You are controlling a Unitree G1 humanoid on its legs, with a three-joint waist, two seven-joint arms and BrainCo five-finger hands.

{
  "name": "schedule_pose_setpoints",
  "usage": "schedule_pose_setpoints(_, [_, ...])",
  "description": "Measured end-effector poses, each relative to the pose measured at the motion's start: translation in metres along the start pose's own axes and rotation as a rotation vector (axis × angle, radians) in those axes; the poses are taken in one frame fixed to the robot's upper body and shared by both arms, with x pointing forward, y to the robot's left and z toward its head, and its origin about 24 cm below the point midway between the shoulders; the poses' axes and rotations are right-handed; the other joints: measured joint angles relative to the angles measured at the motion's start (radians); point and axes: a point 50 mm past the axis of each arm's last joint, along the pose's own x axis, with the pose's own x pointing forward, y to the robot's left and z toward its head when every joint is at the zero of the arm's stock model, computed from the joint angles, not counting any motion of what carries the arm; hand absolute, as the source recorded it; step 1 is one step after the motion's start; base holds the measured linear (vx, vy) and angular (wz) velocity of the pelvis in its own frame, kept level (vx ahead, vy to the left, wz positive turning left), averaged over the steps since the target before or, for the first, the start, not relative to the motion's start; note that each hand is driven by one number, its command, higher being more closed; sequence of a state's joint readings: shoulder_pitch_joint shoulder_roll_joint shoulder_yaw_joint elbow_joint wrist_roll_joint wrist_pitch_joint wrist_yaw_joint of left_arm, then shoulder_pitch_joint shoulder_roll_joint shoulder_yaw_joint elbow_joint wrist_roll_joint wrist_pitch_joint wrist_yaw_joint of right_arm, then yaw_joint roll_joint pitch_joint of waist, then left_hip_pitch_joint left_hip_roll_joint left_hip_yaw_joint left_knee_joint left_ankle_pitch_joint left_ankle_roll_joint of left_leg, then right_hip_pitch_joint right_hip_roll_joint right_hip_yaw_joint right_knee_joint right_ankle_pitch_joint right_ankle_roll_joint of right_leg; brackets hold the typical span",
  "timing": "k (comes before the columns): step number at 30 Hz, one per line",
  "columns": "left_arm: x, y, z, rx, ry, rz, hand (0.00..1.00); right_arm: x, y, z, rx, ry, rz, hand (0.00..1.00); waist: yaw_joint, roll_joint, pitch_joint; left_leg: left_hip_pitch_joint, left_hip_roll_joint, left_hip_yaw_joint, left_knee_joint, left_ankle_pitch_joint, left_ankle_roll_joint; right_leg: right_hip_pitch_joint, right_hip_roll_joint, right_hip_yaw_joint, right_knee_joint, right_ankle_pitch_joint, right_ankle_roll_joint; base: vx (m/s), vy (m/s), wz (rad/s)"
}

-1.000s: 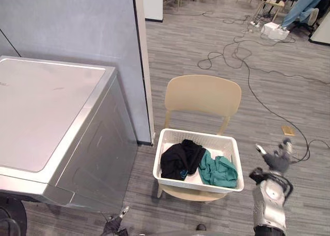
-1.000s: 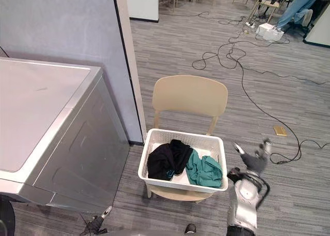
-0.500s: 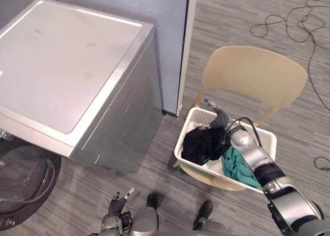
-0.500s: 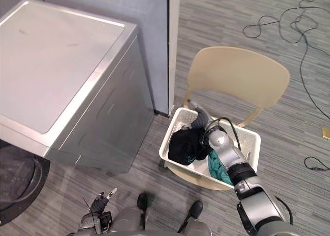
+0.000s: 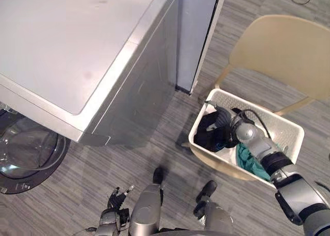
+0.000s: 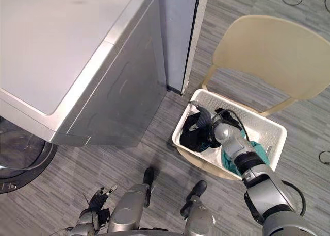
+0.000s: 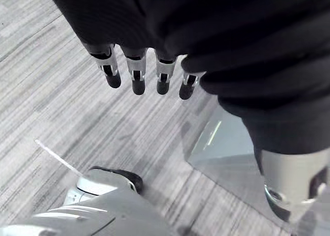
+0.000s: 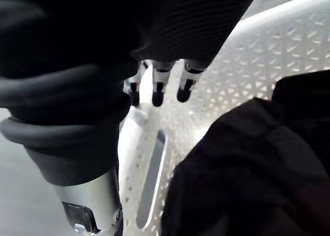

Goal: Pick up the laundry basket with both hands and put the clothes into the washing machine.

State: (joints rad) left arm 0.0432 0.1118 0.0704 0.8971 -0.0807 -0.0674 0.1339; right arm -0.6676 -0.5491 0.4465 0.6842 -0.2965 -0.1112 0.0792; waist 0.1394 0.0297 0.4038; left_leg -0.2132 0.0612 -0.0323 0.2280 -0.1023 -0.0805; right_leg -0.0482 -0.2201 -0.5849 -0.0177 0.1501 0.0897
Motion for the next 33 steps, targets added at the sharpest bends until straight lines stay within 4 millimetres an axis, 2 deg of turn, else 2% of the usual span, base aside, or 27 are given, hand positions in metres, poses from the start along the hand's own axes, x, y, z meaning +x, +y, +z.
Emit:
schedule_pose_setpoints(6, [0.003, -0.004, 0.016, -0.004, -0.057, -0.020, 0.00, 0.004, -0.024, 0.002, -0.033, 0.007, -0.117, 0.00, 0.003, 0.004, 0.028, -0.060, -0.010, -0.008, 0.002, 0.019, 0.028, -0.059, -0.011, -0.019, 0.018, -0.001, -0.001, -0.13, 0.002, 0.04])
schedule_pose_setpoints(14, [0.003, -0.005, 0.015, 0.008, -0.054, -0.014, 0.00, 0.004, -0.045, -0.004, -0.074, 0.045, -0.227, 0.00, 0.002, 0.013, 0.045, -0.142, -0.026, -0.014, 0.010, 0.042, 0.027, -0.125, -0.031, -0.035, 0.038, -0.010, -0.001, -0.14, 0.016, 0.09])
schedule_pose_setpoints(15, [0.003, -0.005, 0.015, 0.009, -0.053, -0.014, 0.00, 0.004, -0.045, -0.006, -0.070, 0.058, -0.227, 0.00, 0.003, 0.012, 0.046, -0.144, -0.026, -0.015, 0.007, 0.045, 0.027, -0.128, -0.032, -0.036, 0.040, -0.010, -0.002, -0.11, 0.024, 0.09])
schedule_pose_setpoints(17, [0.003, -0.006, 0.015, 0.010, -0.054, -0.016, 0.00, -0.002, -0.030, -0.036, -0.051, 0.211, -0.164, 0.00, 0.016, 0.010, 0.048, -0.145, -0.028, -0.016, -0.020, 0.066, 0.026, -0.140, -0.035, -0.036, 0.042, -0.010, -0.002, -0.05, 0.016, 0.10])
schedule_pose_setpoints(19, [0.003, -0.006, 0.015, 0.006, -0.051, -0.014, 0.00, -0.009, -0.010, -0.050, -0.028, 0.272, -0.123, 0.00, 0.017, 0.003, 0.055, -0.153, -0.027, -0.013, -0.037, 0.084, 0.032, -0.161, -0.035, -0.032, 0.044, -0.007, -0.006, 0.01, 0.004, -0.06])
schedule_pose_setpoints(20, [0.003, -0.005, 0.015, -0.005, -0.046, -0.010, 0.00, -0.011, -0.007, -0.049, 0.016, 0.268, -0.144, 0.00, 0.009, 0.001, 0.069, -0.154, -0.026, -0.006, -0.041, 0.091, 0.033, -0.169, -0.035, -0.024, 0.044, -0.005, -0.008, 0.03, 0.008, -0.15])
schedule_pose_setpoints(21, [0.003, -0.005, 0.015, -0.009, -0.045, -0.007, 0.00, -0.011, -0.007, -0.046, 0.037, 0.255, -0.162, 0.00, 0.007, 0.001, 0.076, -0.153, -0.026, -0.003, -0.039, 0.091, 0.032, -0.170, -0.035, -0.019, 0.043, -0.004, -0.009, 0.03, 0.013, -0.22])
schedule_pose_setpoints(24, [0.003, -0.004, 0.021, -0.017, -0.071, 0.012, 0.00, -0.013, -0.023, -0.021, 0.102, 0.130, -0.294, 0.00, -0.017, -0.001, 0.081, -0.146, -0.024, 0.015, -0.040, 0.091, 0.033, -0.177, -0.034, 0.003, 0.036, 0.004, -0.017, 0.04, 0.016, -0.21])
schedule_pose_setpoints(29, [0.002, -0.006, 0.040, -0.033, -0.156, 0.008, 0.00, -0.020, -0.053, 0.023, 0.140, -0.072, -0.493, 0.00, -0.020, -0.002, 0.082, -0.115, -0.018, 0.036, -0.054, 0.091, 0.033, -0.167, -0.030, 0.027, 0.030, 0.011, -0.022, 0.01, 0.013, -0.15])
schedule_pose_setpoints(30, [0.002, -0.008, 0.043, -0.037, -0.168, 0.010, 0.00, -0.027, -0.059, 0.033, 0.177, -0.127, -0.554, 0.00, -0.018, -0.002, 0.082, -0.107, -0.017, 0.036, -0.057, 0.091, 0.033, -0.159, -0.028, 0.026, 0.029, 0.011, -0.022, 0.00, 0.000, 0.00])
schedule_pose_setpoints(33, [0.001, -0.007, 0.044, -0.038, -0.174, 0.013, 0.00, -0.039, -0.064, 0.047, 0.215, -0.221, -0.641, 0.00, -0.019, -0.008, 0.077, -0.091, -0.015, 0.040, -0.074, 0.092, 0.032, -0.147, -0.025, 0.025, 0.019, 0.011, -0.022, 0.00, 0.000, 0.00])
